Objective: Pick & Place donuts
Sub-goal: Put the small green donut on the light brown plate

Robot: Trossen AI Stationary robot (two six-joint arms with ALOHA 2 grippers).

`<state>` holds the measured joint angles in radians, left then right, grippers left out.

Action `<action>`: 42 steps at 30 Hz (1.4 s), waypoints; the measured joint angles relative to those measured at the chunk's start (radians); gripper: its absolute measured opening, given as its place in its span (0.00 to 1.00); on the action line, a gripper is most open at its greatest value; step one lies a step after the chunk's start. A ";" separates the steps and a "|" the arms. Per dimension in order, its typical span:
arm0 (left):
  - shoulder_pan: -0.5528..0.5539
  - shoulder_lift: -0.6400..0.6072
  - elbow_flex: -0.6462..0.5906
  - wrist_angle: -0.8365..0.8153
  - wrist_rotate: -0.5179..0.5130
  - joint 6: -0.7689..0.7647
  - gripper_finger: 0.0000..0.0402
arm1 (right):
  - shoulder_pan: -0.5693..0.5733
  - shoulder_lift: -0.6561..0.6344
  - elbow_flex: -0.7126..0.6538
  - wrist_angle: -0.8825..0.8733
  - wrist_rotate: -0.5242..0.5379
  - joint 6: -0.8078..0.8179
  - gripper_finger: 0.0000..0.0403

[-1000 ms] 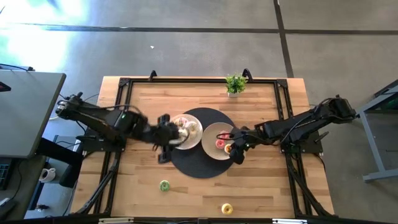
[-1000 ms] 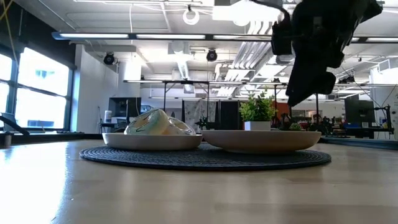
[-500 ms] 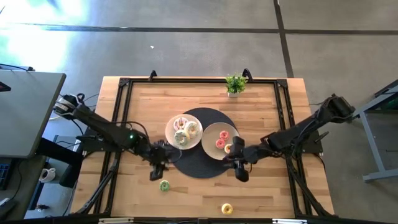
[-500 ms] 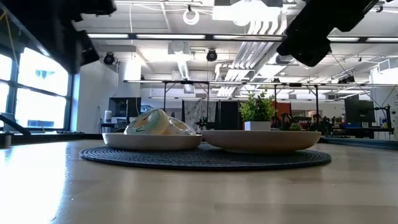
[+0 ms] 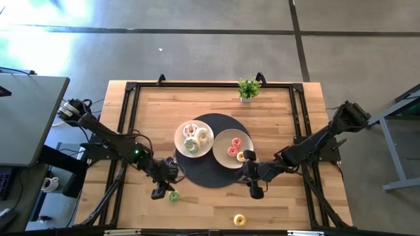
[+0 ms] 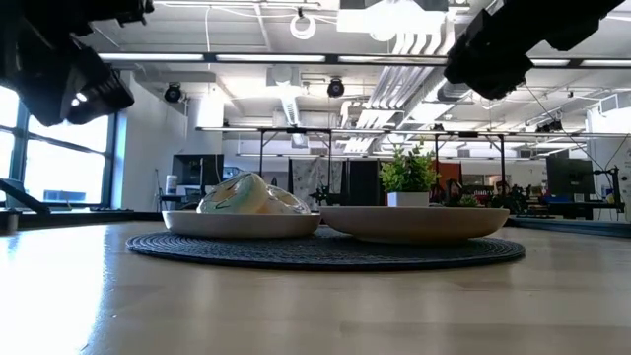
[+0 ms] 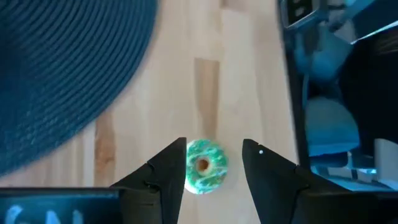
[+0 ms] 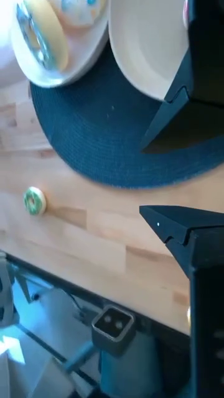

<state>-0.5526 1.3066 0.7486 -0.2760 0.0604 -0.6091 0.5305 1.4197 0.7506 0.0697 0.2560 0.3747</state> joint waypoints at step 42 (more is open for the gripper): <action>-0.062 0.280 0.104 0.042 -0.215 0.126 0.02 | -0.013 -0.001 0.000 0.002 0.090 -0.033 0.35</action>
<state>-0.6145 1.5865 0.8530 -0.2342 -0.1542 -0.4836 0.5171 1.4185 0.7506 0.0719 0.3455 0.3415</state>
